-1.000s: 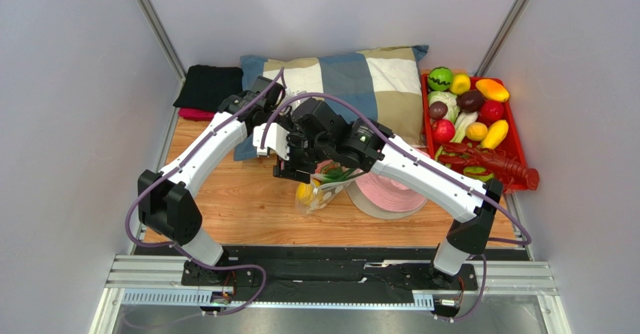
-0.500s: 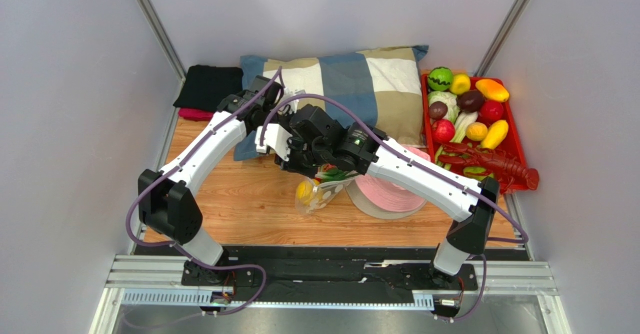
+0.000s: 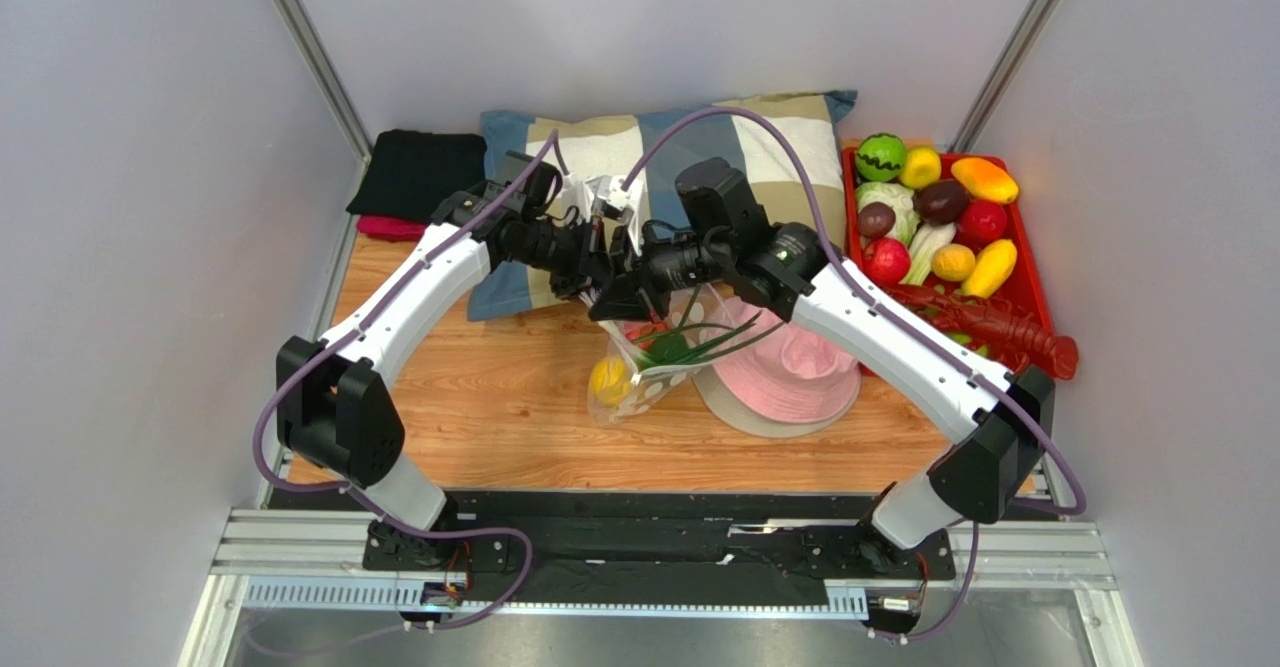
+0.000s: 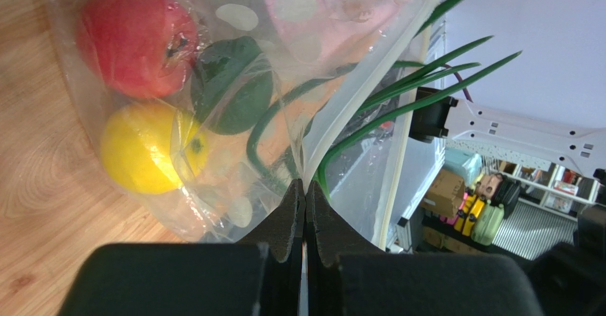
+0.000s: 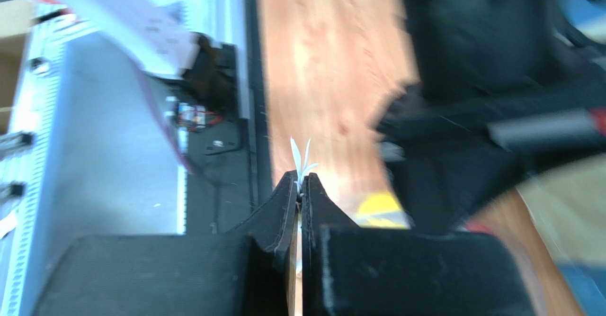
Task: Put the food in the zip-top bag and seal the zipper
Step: Place the fake vegetable in the zipper food storage bag.
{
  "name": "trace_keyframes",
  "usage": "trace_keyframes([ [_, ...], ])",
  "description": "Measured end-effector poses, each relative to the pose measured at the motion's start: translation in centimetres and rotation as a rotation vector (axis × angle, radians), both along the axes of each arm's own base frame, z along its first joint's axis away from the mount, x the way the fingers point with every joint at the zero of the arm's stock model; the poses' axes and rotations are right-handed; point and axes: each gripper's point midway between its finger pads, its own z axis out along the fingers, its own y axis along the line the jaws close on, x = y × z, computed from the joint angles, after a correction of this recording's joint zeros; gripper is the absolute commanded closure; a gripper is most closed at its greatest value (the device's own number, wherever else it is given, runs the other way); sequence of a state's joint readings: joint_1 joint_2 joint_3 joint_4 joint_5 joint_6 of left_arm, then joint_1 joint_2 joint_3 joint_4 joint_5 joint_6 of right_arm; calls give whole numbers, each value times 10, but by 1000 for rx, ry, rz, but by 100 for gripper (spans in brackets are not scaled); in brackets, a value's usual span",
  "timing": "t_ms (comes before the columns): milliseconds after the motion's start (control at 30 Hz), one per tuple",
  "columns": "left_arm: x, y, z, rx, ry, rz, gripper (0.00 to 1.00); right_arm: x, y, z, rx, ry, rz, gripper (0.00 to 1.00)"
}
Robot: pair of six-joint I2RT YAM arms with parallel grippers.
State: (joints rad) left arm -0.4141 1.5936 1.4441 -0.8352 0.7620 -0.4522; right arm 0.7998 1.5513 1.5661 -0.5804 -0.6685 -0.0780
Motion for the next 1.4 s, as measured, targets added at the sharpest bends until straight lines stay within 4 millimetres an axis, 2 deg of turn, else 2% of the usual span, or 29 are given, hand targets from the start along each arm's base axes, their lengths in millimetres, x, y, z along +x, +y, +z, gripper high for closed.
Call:
trace_keyframes([
  [200,-3,-3,7,-44,19,-15,100,-34,11,31,153,-12,194,100],
  [300,-3,-3,9,-61,28,-18,100,-40,12,39,195,-22,250,100],
  [367,-4,-2,10,-69,34,-19,100,-38,9,37,210,-49,274,100],
  [433,-4,-1,11,-77,40,-21,100,-35,5,26,207,-66,288,100],
  [600,-6,1,11,-101,61,-28,100,-31,-10,-25,151,-126,335,100],
  [667,-7,1,12,-108,64,-33,100,-30,-14,-37,134,-176,362,100],
  [833,-9,-1,7,-124,91,-62,100,-29,-20,-50,114,-340,454,100],
  [967,-10,-2,1,-137,133,-86,100,-35,-23,-55,106,-381,502,100],
  [1033,-12,-4,2,-154,150,-99,100,-40,-25,-52,108,-387,512,100],
  [1133,-19,-8,12,-200,179,-125,100,-54,-27,-36,132,-406,530,100],
  [1200,-23,-14,22,-234,197,-142,100,-62,-29,-20,154,-426,538,100],
  [1233,-26,-19,28,-262,203,-161,100,-69,-30,-4,176,-448,544,100],
  [1400,-47,-41,55,-382,272,-261,100,-79,-33,26,225,-500,557,100],
])
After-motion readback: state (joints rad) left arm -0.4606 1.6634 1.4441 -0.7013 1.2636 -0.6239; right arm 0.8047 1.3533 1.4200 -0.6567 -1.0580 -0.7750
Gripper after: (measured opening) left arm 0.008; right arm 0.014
